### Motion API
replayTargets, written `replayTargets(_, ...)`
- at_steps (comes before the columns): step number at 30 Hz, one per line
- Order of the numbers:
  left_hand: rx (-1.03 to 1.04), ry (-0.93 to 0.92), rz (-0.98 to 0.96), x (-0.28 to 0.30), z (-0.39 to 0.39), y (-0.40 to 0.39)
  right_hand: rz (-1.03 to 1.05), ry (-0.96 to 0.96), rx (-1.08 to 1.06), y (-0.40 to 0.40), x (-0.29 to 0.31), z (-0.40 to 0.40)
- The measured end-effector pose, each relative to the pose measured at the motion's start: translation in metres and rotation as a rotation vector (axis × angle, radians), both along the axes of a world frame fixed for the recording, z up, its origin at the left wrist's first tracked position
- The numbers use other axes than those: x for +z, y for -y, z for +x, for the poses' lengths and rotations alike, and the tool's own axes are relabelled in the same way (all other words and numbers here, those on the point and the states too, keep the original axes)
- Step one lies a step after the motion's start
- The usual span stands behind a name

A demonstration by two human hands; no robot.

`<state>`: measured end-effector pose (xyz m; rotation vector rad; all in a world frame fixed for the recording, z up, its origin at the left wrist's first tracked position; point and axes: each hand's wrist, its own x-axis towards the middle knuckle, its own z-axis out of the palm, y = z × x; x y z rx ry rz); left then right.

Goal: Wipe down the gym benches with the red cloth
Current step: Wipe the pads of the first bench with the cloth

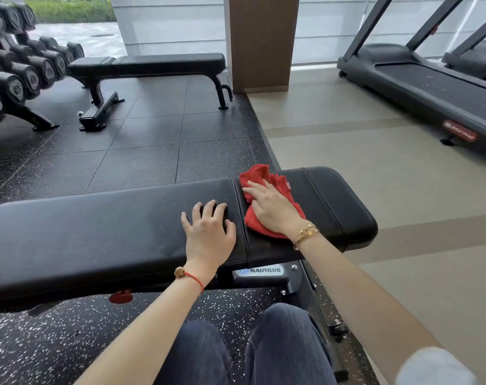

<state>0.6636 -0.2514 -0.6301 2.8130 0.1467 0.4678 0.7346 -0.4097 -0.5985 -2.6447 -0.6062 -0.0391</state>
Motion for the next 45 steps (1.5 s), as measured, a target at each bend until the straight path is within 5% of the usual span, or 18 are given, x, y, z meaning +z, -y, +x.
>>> replayTargets(7, -0.004, 0.019, -0.002, -0.004, 0.0, -0.002, 0.036, 0.075, -0.031, 0.053, -0.01, -0.062)
replayTargets(15, 0.001, 0.016, 0.01, -0.004, 0.0, 0.0, 0.029, -0.006, -0.407, 0.099, 0.006, 0.019)
replayTargets(24, -0.015, 0.011, -0.004, -0.003, -0.002, -0.001, -0.025, 0.075, -0.109, 0.059, -0.006, -0.039)
replayTargets(34, -0.026, 0.011, 0.011, -0.007, -0.002, -0.002, 0.015, 0.084, -0.446, 0.134, -0.01, -0.026)
replayTargets(45, -0.005, -0.005, 0.034, -0.003, -0.002, 0.001, -0.004, -0.019, -0.379, 0.09, 0.0, 0.062)
